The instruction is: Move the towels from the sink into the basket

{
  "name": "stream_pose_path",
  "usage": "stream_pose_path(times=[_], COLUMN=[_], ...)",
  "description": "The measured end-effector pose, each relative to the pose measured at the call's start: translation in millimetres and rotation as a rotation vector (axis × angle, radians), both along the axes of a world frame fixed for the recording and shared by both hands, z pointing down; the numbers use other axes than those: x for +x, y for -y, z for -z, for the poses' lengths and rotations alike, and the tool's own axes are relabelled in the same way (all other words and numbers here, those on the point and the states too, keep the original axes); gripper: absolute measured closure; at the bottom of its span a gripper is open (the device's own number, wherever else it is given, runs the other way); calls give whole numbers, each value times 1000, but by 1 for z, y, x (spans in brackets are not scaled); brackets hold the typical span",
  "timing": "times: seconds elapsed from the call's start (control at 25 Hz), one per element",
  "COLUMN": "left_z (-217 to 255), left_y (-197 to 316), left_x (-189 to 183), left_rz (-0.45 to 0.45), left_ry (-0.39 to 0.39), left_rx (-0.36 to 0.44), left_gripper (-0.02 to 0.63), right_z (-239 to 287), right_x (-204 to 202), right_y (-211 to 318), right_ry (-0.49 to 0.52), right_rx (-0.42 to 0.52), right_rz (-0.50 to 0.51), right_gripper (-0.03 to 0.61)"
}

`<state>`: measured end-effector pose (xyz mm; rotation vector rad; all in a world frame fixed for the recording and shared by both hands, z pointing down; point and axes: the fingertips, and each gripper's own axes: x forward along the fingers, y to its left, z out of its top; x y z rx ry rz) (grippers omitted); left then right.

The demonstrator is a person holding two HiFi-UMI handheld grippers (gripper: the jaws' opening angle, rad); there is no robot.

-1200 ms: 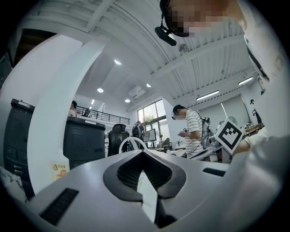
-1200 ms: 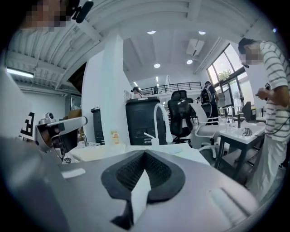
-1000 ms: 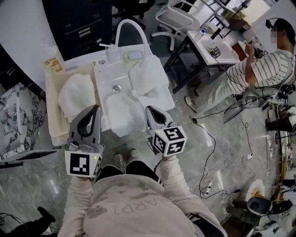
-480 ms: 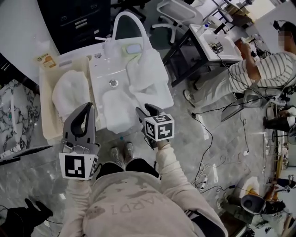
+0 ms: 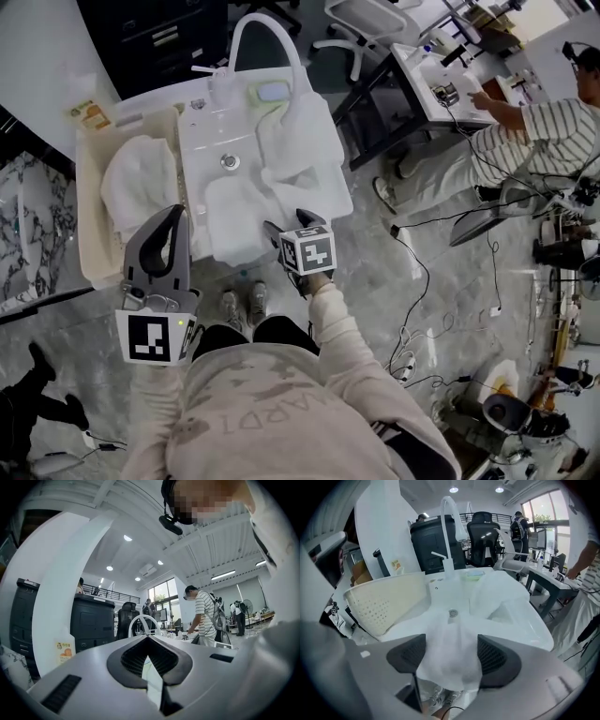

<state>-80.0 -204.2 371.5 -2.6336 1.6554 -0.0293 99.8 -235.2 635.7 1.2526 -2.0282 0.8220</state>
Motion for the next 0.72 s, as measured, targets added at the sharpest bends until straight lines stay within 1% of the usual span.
stream_pose_path(times=[0.2,0.32,0.36,0.44,0.52,0.56,0.64,0.72], left_z=[-1,-2,-2,0,2,3,4,6], left_y=[-1,1,1,2,2,2,1,0], left_x=[-6,-7,-7,-7,-7,-7,-7,-8], left_rz=[16,24,26,29,32,33,34,36], left_ry=[4,3,2,3,4,5,8,12], left_rx=[-6,-7,-5,-4,-2,-1,1,3], left_gripper=[607,607,607,607,607,609,607,607], right_z=[-11,-13,-13,-12,-11,-10,-8,-5], right_x=[-10,-14,-16,-19,-23,-23,-22,-19], right_y=[-3,-1,0,0,0,-1,-1,-1], right_ry=[-27,-56,-58,-45,-10,6,46,101], right_rx=[-10,-9,-9,-14,-23,-26,-28,-30], right_rz=[10,20,22,14,-5,-13,-30,-44], right_gripper=[225,238,259,327,446,476,499,508])
